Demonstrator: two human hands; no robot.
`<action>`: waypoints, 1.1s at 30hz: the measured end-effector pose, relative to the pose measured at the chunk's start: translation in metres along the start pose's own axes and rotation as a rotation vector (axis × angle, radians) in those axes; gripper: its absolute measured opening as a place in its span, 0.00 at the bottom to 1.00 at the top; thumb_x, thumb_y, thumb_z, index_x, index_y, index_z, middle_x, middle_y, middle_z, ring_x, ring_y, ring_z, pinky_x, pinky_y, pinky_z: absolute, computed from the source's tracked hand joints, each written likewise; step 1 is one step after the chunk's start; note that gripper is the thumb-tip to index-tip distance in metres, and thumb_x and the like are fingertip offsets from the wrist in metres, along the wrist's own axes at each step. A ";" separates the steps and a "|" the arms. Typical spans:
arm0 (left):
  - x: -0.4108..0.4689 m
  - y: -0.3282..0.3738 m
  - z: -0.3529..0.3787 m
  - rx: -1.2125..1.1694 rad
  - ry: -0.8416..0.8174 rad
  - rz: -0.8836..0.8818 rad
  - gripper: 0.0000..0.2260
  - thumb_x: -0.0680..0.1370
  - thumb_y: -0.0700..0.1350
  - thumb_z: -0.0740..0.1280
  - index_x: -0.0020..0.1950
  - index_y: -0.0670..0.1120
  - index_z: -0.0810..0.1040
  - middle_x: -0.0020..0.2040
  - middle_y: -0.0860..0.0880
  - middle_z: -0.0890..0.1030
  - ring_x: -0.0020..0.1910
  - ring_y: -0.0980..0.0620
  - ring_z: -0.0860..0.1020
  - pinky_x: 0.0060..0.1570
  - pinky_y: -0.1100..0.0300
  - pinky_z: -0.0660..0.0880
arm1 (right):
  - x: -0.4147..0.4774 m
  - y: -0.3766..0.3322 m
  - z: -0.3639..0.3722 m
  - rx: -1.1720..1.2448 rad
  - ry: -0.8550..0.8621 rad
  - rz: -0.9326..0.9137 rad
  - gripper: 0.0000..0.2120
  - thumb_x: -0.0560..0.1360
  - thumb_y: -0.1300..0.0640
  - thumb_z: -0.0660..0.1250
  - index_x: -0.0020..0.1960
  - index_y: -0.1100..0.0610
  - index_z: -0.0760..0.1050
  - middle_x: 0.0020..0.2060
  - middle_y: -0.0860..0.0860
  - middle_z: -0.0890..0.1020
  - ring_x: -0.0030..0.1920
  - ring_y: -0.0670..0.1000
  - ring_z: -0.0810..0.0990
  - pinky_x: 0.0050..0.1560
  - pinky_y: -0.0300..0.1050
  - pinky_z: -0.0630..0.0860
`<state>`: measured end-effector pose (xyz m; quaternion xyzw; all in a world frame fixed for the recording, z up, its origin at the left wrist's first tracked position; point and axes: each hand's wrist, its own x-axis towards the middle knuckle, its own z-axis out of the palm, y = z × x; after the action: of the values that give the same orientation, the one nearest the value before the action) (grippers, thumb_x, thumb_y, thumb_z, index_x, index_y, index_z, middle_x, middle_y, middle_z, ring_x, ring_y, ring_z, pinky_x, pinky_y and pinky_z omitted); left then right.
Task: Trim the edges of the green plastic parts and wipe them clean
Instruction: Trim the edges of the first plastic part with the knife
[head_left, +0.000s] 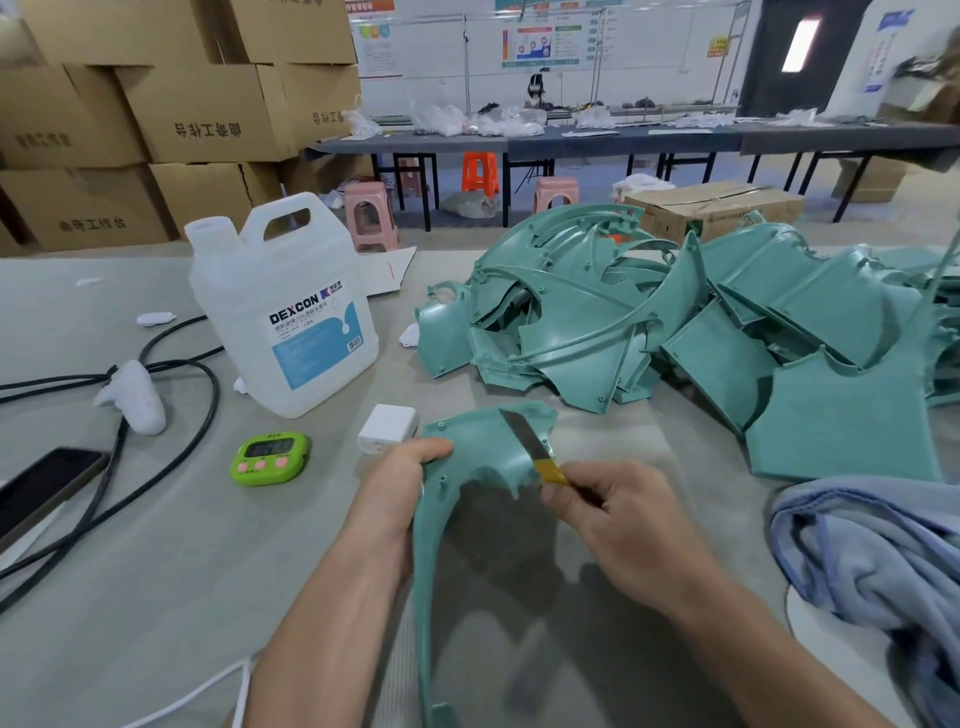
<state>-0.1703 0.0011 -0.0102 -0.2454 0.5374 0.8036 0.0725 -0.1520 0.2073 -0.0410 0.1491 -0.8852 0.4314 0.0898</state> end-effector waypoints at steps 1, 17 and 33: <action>0.000 0.000 0.001 -0.002 0.007 0.004 0.07 0.76 0.40 0.67 0.48 0.39 0.83 0.29 0.42 0.82 0.20 0.49 0.77 0.19 0.65 0.71 | 0.000 -0.001 0.002 -0.016 -0.018 0.005 0.14 0.79 0.48 0.69 0.37 0.51 0.76 0.24 0.44 0.69 0.26 0.43 0.66 0.28 0.39 0.63; -0.001 0.003 0.000 -0.089 0.110 0.049 0.06 0.79 0.39 0.64 0.45 0.39 0.77 0.21 0.45 0.75 0.14 0.50 0.71 0.16 0.67 0.67 | 0.006 0.009 -0.016 -0.080 0.018 0.179 0.19 0.78 0.46 0.70 0.36 0.59 0.75 0.22 0.47 0.67 0.25 0.45 0.63 0.27 0.41 0.60; 0.009 -0.009 0.003 -0.093 0.013 0.104 0.08 0.77 0.39 0.69 0.54 0.38 0.82 0.39 0.40 0.85 0.30 0.47 0.83 0.30 0.57 0.81 | -0.005 -0.015 -0.001 -0.050 0.007 0.061 0.19 0.78 0.48 0.69 0.34 0.57 0.70 0.21 0.44 0.64 0.24 0.45 0.63 0.25 0.38 0.59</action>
<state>-0.1753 0.0058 -0.0206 -0.2255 0.5118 0.8288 0.0157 -0.1418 0.2002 -0.0311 0.1182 -0.8996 0.4122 0.0833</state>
